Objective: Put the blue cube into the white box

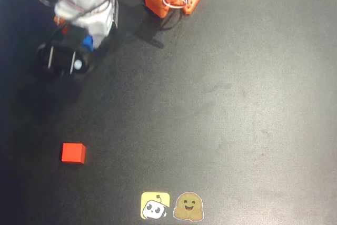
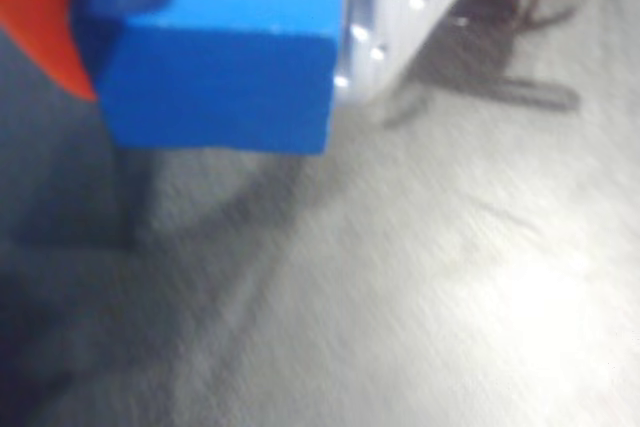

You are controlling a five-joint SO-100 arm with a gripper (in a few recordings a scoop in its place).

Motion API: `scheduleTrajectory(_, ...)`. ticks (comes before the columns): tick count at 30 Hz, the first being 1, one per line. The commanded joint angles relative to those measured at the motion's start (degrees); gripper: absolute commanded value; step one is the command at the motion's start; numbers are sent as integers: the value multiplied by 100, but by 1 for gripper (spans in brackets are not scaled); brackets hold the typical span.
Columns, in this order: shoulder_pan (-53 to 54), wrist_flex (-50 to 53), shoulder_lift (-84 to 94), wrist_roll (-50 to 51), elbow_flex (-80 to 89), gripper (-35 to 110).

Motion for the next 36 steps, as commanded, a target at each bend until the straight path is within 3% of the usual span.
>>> scheduleTrajectory(1, 369, -97, 712, -141, 396, 0)
scheduleTrajectory(14, 1652, -519, 2127, -334, 2048, 0)
scheduleTrajectory(36, 2795, -1345, 3428, -185, 4034, 0)
